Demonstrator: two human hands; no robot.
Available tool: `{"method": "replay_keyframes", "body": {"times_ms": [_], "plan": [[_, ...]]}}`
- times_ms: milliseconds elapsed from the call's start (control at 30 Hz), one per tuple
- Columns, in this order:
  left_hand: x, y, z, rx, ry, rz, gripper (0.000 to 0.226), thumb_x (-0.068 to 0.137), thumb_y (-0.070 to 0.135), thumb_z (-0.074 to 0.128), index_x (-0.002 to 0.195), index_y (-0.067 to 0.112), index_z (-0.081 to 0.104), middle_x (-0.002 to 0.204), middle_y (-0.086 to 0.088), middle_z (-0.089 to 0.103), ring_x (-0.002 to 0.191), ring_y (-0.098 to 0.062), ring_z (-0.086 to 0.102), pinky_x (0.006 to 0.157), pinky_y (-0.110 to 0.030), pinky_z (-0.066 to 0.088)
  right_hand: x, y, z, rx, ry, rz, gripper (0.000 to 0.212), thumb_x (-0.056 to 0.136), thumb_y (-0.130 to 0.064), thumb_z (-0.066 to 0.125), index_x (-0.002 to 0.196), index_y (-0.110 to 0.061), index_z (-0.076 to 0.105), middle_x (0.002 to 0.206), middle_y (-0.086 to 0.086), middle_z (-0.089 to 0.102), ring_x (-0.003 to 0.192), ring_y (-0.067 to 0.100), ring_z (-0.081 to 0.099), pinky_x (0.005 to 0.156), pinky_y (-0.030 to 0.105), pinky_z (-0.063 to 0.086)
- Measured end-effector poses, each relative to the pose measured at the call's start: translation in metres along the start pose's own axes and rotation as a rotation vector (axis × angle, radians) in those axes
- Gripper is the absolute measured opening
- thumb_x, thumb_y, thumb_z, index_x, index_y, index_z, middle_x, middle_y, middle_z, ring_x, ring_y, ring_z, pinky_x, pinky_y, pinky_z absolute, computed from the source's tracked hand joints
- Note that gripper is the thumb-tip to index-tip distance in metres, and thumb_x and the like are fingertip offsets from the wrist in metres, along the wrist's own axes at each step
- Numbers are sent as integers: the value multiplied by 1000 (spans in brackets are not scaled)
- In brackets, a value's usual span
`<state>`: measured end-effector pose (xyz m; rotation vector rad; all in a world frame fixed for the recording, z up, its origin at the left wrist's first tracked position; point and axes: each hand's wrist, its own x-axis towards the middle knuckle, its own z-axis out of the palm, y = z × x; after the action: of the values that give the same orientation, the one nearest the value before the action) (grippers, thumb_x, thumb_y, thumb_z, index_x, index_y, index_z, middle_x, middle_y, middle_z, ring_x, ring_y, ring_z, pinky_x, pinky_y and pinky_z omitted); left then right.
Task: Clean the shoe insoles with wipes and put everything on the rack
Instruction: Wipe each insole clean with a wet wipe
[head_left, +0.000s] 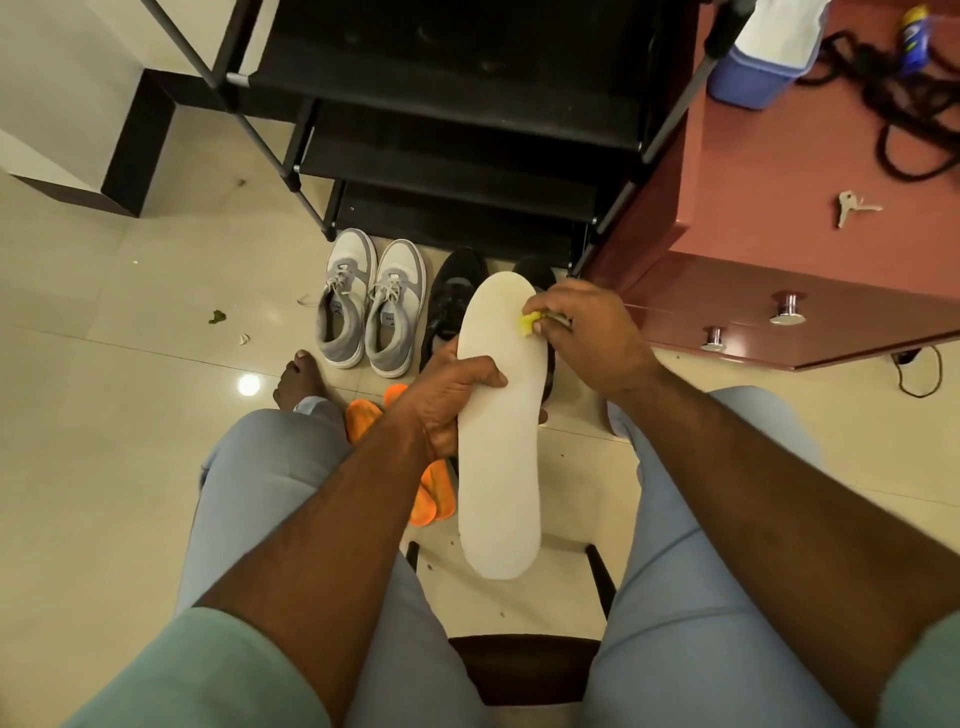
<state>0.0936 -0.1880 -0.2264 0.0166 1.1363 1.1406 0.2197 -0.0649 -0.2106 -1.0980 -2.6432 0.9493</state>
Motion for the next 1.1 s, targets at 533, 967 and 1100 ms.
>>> {"method": "replay_keyframes", "body": {"times_ms": [533, 967, 1100], "plan": [[-1, -7, 6, -26, -15, 14, 71, 81, -18, 45, 142, 19, 44, 129, -29, 55, 88, -47, 68, 67, -61, 56, -20, -13, 2, 43, -158, 26, 23, 91, -6, 58, 111, -9, 68, 115, 6, 60, 109, 19, 53, 84, 2, 28], [6, -7, 4, -125, 5, -30, 50, 92, 7, 44, 140, 20, 49, 119, -25, 62, 87, -43, 68, 73, -60, 56, -17, -16, 11, 0, -149, 14, 24, 93, -9, 55, 114, -11, 66, 118, 6, 58, 111, 19, 51, 90, 16, 32], [8, -7, -2, -222, -58, -139, 71, 96, 69, 25, 113, 19, 74, 109, -13, 71, 93, -33, 66, 94, -50, 49, -35, -20, 8, 25, -279, -78, 24, 93, -10, 55, 114, -11, 66, 116, 6, 60, 107, 18, 54, 88, 19, 41]]}}
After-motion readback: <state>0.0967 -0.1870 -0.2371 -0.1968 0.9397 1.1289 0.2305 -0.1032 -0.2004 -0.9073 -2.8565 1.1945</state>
